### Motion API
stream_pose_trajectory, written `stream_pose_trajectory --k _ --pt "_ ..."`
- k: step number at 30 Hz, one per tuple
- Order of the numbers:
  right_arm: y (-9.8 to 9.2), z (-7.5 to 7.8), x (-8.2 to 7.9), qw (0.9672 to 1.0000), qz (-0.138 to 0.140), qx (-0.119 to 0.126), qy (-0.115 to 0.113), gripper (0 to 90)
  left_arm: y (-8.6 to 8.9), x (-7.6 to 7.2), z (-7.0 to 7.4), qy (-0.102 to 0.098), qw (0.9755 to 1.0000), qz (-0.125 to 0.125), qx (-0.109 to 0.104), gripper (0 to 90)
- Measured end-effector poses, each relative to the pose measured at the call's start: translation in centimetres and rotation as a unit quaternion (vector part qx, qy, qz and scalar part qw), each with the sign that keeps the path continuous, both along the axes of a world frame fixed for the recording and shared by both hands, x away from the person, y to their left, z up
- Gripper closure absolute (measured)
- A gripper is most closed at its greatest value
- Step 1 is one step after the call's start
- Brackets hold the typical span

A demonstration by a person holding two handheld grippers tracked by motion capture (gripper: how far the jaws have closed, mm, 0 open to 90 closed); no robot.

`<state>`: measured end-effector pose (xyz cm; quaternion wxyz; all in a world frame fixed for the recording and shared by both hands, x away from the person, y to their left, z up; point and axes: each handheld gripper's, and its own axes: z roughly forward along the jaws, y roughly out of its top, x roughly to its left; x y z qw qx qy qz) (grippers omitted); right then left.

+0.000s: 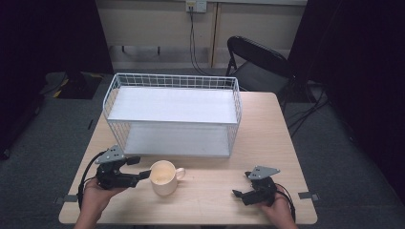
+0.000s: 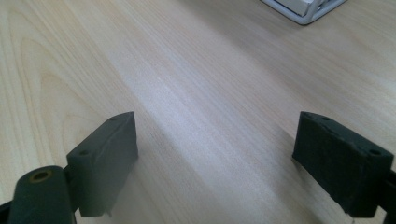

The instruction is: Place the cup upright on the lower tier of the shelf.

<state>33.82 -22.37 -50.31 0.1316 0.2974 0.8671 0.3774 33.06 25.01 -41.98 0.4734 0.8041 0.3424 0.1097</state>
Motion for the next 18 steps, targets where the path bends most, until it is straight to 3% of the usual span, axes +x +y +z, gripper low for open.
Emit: stream_pose_trajectory --k 18 --pt "0.0 0.0 0.0 1.0000 0.000 0.000 0.000 13.0 -1.6 0.8 -0.2 0.001 1.0000 -0.005 0.004 30.8"
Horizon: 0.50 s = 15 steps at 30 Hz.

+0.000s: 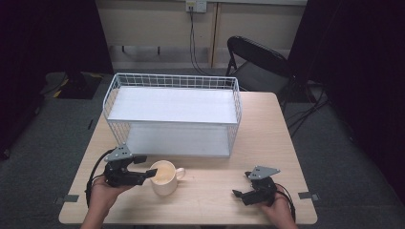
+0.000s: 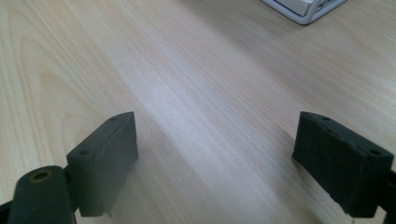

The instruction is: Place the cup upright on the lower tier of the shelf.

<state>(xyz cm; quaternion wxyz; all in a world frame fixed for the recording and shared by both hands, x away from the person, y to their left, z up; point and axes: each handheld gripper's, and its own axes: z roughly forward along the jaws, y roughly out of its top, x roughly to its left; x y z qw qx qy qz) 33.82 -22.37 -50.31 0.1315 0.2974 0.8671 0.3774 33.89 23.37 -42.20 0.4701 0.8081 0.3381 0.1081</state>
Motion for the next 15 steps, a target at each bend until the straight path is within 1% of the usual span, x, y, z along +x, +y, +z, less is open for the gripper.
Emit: stream_pose_trajectory --k 2,3,4,6,8,11,15 --pt "0.0 0.0 0.0 1.0000 0.000 0.000 0.000 13.0 -0.1 0.1 -0.1 0.000 1.0000 0.001 -0.003 31.1" --pt "0.0 0.0 0.0 1.0000 0.000 0.000 0.000 13.0 -0.3 0.1 -0.1 -0.001 1.0000 0.000 0.000 31.1" --pt "0.0 0.0 0.0 1.0000 0.000 0.000 0.000 13.0 -0.5 0.2 -0.2 0.002 1.0000 -0.001 -0.003 31.2" --pt "0.0 0.0 0.0 1.0000 0.000 0.000 0.000 13.0 -0.6 0.3 -0.2 0.000 1.0000 -0.003 0.002 31.3" --pt "0.0 0.0 0.0 1.0000 0.000 0.000 0.000 13.0 -0.8 0.3 -0.3 0.003 1.0000 -0.003 0.000 31.5" --pt "0.0 0.0 0.0 1.0000 0.000 0.000 0.000 13.0 -0.9 0.4 -0.3 0.000 1.0000 -0.004 0.003 31.6" --pt "0.0 0.0 0.0 1.0000 0.000 0.000 0.000 13.0 -1.3 0.6 -0.5 0.002 1.0000 -0.004 0.003 32.2"
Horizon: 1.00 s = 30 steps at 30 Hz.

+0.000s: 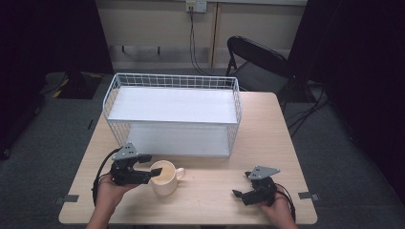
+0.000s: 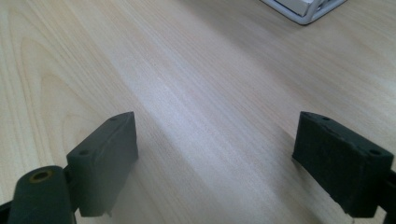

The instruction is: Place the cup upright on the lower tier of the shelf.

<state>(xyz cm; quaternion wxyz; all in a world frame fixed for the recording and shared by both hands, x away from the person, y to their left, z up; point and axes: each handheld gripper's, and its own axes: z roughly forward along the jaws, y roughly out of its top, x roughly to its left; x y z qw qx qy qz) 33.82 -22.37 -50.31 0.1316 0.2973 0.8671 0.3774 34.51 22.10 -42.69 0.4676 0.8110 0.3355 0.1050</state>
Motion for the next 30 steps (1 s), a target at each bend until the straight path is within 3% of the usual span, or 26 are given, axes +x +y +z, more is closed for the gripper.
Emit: stream_pose_trajectory --k 30 --pt "0.0 0.0 0.0 1.0000 0.000 0.000 0.000 13.0 -0.5 0.2 -1.1 -0.005 0.9999 0.013 -0.005 47.1"
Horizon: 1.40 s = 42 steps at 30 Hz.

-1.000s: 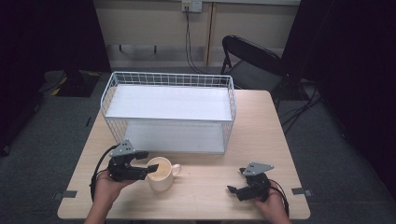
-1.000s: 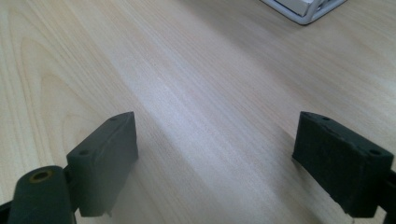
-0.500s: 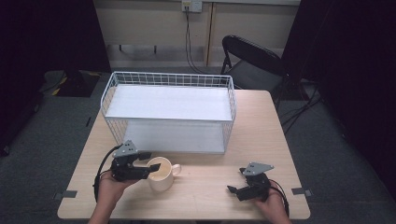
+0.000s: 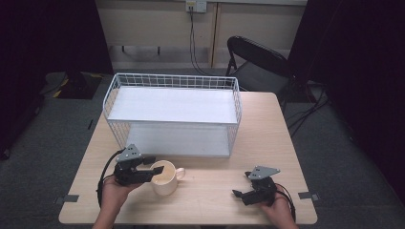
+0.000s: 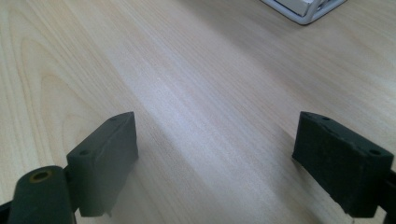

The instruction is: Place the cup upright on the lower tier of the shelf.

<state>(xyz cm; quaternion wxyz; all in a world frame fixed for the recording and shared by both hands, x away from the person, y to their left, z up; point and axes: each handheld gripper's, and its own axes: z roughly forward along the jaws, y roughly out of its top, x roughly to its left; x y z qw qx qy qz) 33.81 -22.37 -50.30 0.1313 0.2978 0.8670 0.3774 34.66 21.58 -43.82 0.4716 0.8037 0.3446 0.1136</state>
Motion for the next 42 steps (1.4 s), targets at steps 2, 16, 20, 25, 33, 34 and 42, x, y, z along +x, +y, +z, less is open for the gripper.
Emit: stream_pose_trajectory --k 2,16,20,25,33,34,42 --pt "0.00 0.00 0.00 1.0000 0.000 0.000 0.000 13.0 0.01 -0.01 -0.07 0.000 1.0000 0.000 -0.002 49.2" --pt "0.00 0.00 0.00 1.0000 0.000 0.000 0.000 13.0 0.29 -0.16 -0.28 0.006 0.9998 0.021 -0.003 61.5" --pt "0.00 0.00 0.00 1.0000 0.000 0.000 0.000 13.0 0.37 -0.17 -0.33 0.004 0.9997 0.023 0.004 63.6" --pt "0.00 0.00 0.00 1.0000 0.000 0.000 0.000 13.0 0.23 -0.21 -0.35 0.002 0.9996 0.026 0.011 66.3" --pt "0.00 0.00 0.00 1.0000 0.000 0.000 0.000 13.0 0.17 -0.19 -0.48 -0.002 0.9994 0.027 0.020 69.2" --pt "0.00 0.00 0.00 1.0000 0.000 0.000 0.000 13.0 0.15 -0.19 -0.48 -0.001 0.9995 0.025 0.021 69.7" --pt "0.00 0.00 0.00 1.0000 0.000 0.000 0.000 13.0 -0.14 -0.20 -0.55 -0.002 0.9994 0.018 0.031 71.4"
